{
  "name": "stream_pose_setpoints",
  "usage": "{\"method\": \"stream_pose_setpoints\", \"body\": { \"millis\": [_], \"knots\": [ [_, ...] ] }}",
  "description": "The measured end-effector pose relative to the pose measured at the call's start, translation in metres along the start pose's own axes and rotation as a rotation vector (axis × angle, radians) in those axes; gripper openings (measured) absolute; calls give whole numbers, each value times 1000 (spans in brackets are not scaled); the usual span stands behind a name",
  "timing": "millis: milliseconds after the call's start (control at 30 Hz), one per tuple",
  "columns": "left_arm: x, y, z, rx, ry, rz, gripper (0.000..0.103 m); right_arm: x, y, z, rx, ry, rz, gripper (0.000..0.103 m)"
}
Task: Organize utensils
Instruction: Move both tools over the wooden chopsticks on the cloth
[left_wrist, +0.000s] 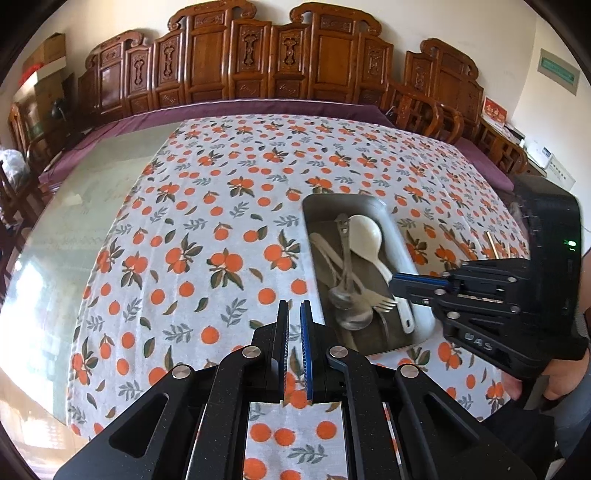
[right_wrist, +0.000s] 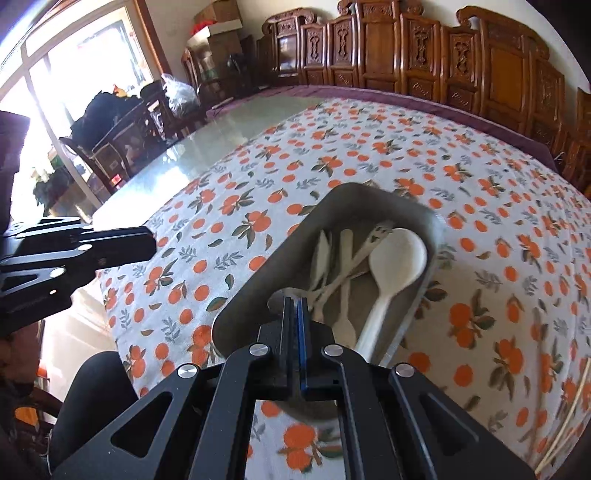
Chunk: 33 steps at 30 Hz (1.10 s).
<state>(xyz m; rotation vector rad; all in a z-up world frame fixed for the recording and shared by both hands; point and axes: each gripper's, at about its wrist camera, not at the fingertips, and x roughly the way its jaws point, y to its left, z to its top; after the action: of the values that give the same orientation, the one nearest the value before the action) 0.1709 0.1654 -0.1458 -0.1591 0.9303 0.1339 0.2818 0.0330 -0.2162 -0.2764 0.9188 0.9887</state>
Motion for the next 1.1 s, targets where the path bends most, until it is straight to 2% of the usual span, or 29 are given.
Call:
{"method": "stream_pose_setpoints", "body": {
  "millis": [100, 200, 267, 333, 367, 500, 633, 767, 900, 1100],
  "knots": [
    [-2, -10, 2, 10, -7, -9, 9, -23, -7, -10, 12, -25, -17, 4],
    [-4, -22, 4, 22, -17, -20, 23, -45, -15, -21, 23, -46, -44, 4],
    [-4, -31, 4, 32, -21, -31, 29, -59, -21, -29, 33, -57, -65, 4],
    [-4, -40, 5, 42, -27, -43, 43, -72, -29, -37, 47, -67, -85, 4],
    [-4, -45, 6, 48, -31, -48, 47, -78, -33, -41, 55, -70, -96, 5],
    [0, -70, 10, 75, -47, -88, 68, -102, -55, -60, 88, -83, -139, 15],
    [4, -90, 12, 99, -48, -103, 74, -120, -82, -82, 124, -79, -204, 22],
    [11, -112, 13, 124, -37, -117, 74, -135, -119, -105, 192, -68, -272, 36],
    [21, -134, 12, 149, -23, -124, 74, -140, -165, -129, 270, -39, -364, 42],
    [36, -163, 8, 180, 6, -135, 74, -132, -217, -152, 374, -1, -444, 42]
  ]
}}
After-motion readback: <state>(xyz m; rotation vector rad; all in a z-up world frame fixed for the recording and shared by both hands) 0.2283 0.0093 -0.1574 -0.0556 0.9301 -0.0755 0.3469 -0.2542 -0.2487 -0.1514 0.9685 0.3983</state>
